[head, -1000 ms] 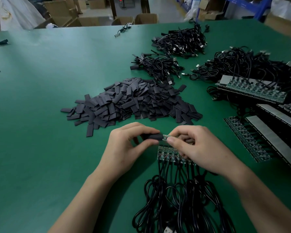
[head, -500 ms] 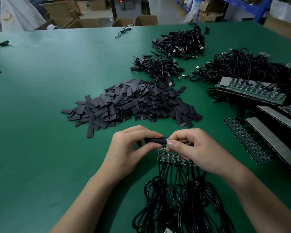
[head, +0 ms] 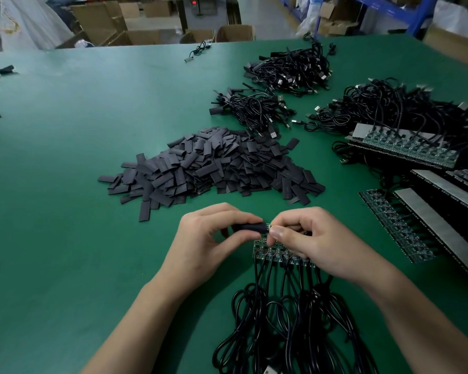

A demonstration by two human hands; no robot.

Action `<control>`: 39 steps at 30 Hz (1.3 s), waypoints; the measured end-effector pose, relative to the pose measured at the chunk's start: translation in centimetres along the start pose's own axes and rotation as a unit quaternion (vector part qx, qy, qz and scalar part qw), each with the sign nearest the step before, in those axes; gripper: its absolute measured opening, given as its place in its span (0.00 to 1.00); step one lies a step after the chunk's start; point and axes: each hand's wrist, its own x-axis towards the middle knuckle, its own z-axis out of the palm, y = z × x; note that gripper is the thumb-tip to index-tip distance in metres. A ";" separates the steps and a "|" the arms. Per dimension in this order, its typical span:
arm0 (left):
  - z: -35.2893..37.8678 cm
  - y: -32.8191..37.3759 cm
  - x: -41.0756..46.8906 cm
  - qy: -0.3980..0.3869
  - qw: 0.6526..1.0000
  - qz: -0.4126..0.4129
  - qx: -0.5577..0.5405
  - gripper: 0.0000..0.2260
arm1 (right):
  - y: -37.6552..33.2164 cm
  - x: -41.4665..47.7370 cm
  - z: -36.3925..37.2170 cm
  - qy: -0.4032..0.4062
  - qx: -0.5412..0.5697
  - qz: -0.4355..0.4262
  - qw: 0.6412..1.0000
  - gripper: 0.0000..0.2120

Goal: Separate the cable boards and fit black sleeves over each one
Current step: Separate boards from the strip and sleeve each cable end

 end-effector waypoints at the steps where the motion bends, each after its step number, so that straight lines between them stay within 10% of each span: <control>1: 0.0 0.0 0.0 0.002 1.000 0.000 0.001 0.08 | 0.0 0.0 0.0 0.000 0.000 -0.003 1.000 0.11; 16: 0.1 0.3 0.2 0.009 0.992 0.085 0.094 0.09 | 0.4 0.2 0.5 -0.003 -0.022 0.000 1.000 0.13; 26: 0.4 0.4 0.1 0.153 0.987 -0.054 0.010 0.13 | 0.3 0.5 0.6 0.030 0.086 -0.004 0.996 0.12; 39: 1.4 1.0 0.0 0.151 0.986 -0.056 0.033 0.08 | 0.6 0.6 1.3 0.035 0.045 0.023 0.998 0.08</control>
